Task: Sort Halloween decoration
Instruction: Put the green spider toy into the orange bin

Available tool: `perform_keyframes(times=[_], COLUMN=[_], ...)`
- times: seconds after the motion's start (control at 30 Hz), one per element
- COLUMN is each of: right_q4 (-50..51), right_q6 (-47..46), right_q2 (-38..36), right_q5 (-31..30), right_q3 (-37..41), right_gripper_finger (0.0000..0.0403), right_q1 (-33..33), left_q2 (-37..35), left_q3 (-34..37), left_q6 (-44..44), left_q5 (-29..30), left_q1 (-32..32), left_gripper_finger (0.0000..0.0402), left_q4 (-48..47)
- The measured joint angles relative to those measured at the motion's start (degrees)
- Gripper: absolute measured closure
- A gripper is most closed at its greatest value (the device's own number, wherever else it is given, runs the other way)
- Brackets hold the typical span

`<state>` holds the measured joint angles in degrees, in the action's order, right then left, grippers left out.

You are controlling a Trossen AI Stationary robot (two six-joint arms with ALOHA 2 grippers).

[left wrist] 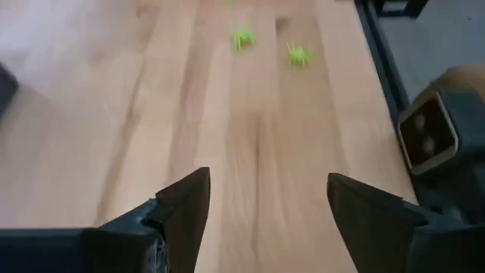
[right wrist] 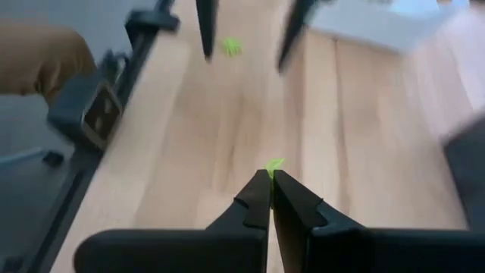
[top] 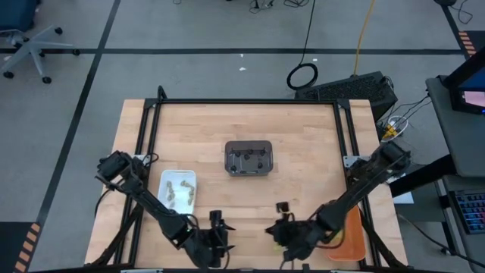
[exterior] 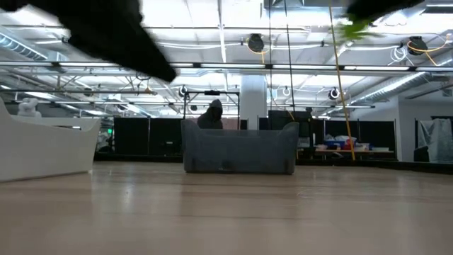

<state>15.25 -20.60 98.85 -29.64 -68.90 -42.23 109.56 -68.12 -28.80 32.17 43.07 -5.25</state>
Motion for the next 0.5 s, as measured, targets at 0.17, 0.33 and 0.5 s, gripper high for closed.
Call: perform_keyframes(times=[0.17, 0.33, 0.5], right_q4=[17.9, 34.3, 47.6], right_q6=[-15.4, -35.3, -52.4], right_q2=[-8.0, -14.1, -15.4], right_q5=[1.1, 7.0, 13.4], right_q3=[0.0, 0.0, 0.0], right_gripper_finger=[0.0403, 0.0403, 0.0403], right_q1=[-4.0, -9.1, -14.7], left_q2=[0.0, 0.0, 0.1], left_q3=[0.0, -0.6, -0.7], left_q6=[-6.3, -10.2, -11.3], left_q5=[-1.7, -7.4, -8.0], left_q1=[3.0, 5.4, 7.9], left_gripper_finger=[0.0131, 0.013, 0.013], left_q4=[-3.5, -2.6, -4.5])
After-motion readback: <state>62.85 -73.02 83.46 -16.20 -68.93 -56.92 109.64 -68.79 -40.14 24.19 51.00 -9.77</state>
